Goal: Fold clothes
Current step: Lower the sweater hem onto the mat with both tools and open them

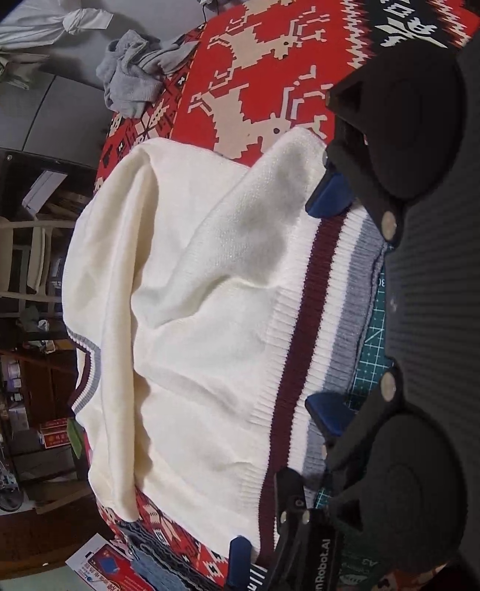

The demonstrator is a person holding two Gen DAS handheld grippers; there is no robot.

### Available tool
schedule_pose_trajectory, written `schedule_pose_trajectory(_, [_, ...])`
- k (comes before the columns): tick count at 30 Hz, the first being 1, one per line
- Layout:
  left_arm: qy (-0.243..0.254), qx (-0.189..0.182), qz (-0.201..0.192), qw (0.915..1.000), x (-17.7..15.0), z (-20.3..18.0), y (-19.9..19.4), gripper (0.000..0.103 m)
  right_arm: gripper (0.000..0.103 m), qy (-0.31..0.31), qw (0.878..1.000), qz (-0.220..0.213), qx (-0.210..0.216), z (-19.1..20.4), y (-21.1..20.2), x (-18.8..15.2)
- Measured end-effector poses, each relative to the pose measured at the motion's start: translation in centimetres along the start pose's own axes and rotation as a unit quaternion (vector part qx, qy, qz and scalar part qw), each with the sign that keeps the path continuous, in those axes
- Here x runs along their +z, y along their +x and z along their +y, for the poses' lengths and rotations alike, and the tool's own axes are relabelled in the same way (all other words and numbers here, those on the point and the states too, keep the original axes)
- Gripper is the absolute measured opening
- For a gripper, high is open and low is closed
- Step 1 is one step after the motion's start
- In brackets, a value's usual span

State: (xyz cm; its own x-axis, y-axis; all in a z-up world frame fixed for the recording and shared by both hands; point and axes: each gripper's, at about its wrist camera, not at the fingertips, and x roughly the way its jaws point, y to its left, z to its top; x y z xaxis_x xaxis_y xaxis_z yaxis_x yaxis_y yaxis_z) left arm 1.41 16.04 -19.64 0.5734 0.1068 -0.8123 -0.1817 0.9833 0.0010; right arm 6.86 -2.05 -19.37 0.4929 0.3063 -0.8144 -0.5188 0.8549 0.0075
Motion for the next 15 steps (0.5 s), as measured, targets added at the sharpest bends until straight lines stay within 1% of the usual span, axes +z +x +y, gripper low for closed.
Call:
schedule_pose_trajectory(8, [-0.013,0.008,-0.024,0.9996,-0.56,-0.14,-0.26,0.103,0.102,-0.004,1.000,-0.005,0.002,0.04,-0.13,-0.19])
schedule_pose_trajectory(15, [-0.014,0.005,-0.012,0.9998,-0.12,-0.04,-0.05,0.103,0.102,0.007,1.000,-0.020,-0.006,0.16,-0.27,-0.51])
